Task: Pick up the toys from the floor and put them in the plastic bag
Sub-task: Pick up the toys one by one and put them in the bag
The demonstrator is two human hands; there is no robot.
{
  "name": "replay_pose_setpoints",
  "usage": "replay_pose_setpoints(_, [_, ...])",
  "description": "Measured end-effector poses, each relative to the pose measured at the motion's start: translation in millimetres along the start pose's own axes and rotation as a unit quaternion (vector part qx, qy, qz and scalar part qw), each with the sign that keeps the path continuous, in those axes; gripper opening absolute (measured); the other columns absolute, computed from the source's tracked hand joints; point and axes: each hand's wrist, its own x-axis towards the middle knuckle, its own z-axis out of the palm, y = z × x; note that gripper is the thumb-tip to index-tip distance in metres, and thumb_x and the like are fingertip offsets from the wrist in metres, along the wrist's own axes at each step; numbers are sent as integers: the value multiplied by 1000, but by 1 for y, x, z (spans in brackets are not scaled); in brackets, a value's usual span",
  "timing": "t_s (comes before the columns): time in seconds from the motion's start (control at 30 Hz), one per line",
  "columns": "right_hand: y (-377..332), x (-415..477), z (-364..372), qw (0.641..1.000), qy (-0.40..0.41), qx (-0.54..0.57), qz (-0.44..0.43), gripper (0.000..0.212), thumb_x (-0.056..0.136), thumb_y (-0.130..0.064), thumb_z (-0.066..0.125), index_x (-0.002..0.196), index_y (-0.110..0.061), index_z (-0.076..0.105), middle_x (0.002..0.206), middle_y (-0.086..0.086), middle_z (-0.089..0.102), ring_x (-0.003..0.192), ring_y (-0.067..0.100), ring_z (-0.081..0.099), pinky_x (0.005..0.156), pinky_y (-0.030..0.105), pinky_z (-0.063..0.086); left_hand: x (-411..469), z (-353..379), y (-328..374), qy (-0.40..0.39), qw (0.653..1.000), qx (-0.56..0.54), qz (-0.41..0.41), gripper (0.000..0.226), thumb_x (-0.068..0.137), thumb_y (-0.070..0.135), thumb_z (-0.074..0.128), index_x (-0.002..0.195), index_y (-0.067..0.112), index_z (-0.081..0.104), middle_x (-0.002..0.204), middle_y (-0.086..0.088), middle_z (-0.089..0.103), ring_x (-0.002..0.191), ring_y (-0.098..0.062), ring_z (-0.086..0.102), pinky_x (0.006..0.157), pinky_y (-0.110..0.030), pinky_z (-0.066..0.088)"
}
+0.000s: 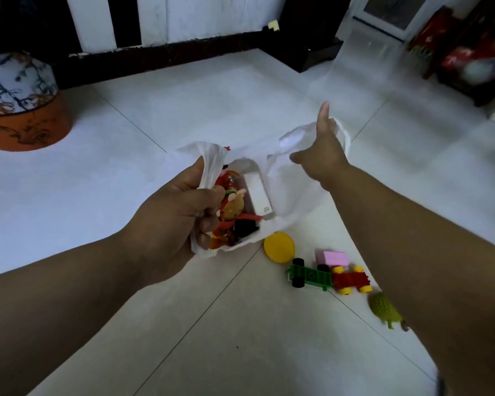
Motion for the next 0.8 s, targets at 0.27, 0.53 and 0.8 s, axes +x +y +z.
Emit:
replay_pose_setpoints(0.27, [57, -161, 22, 987, -21, -65, -144, 23, 82, -37, 53, 69, -22, 64, 63, -6, 58, 62, 9, 53, 55, 15, 37, -1, 0, 1, 5, 1000, 1, 2, 50, 94, 0, 39, 105, 39, 69, 54, 8, 41, 47, -8, 30, 40, -19, 27])
replay_pose_setpoints(0.53, [161, -135, 74, 922, -203, -317, 85, 83, 87, -13, 54, 152, -14, 2, 159, 11, 7, 147, 30, 10, 119, 38, 19, -6, -4, 2, 35, 999, 12, 7, 52, 93, 1, 43, 126, 37, 59, 56, 7, 42, 49, -9, 30, 41, -19, 26])
replay_pose_setpoints(0.8, [188, -171, 97, 920, -161, -349, 71, 48, 87, -31, 57, 131, -21, 43, 119, 3, 58, 107, 22, 58, 88, 35, 51, -5, 4, -6, 35, 999, 27, 4, 48, 94, 3, 41, 122, 37, 61, 59, 6, 42, 49, -9, 30, 43, -20, 26])
